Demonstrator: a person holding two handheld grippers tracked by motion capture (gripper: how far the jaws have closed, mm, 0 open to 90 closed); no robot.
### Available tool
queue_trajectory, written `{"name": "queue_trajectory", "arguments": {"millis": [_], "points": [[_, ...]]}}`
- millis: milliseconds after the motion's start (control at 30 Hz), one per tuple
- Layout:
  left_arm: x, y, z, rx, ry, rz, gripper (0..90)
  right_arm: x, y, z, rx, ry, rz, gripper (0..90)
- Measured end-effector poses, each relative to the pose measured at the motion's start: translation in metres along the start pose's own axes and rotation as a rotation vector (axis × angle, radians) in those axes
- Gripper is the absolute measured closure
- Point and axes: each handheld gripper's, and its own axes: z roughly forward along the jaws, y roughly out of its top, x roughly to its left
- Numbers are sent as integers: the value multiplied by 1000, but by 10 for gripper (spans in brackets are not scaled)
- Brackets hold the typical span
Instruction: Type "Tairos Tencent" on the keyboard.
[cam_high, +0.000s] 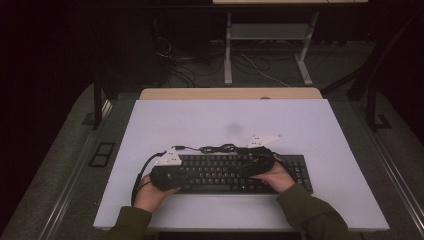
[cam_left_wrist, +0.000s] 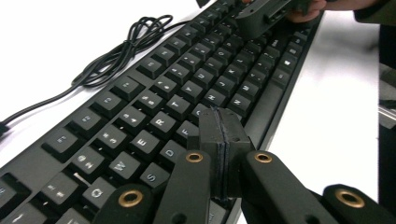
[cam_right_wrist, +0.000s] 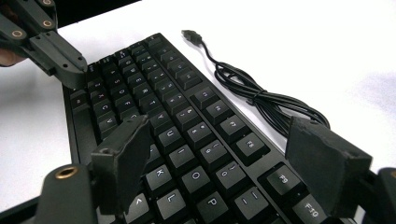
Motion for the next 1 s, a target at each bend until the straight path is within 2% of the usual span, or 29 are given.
{"name": "queue_trajectory", "arguments": {"millis": [267, 567, 600, 667, 1000], "points": [[-3, 1, 2, 2, -33, 15, 890, 0, 1, -1, 1, -1, 4, 217], [-9, 1, 12, 34, -71, 37, 890, 0, 0, 0, 0, -1, 5, 217], [-11, 1, 13, 27, -73, 28, 890, 0, 0, 0, 0, -2, 5, 217], [-11, 1, 15, 42, -77, 42, 890, 0, 0, -1, -1, -3, 6, 217], [-11, -2, 23, 81, -83, 54, 890, 0, 0, -1, 2, 0, 4, 217]]}}
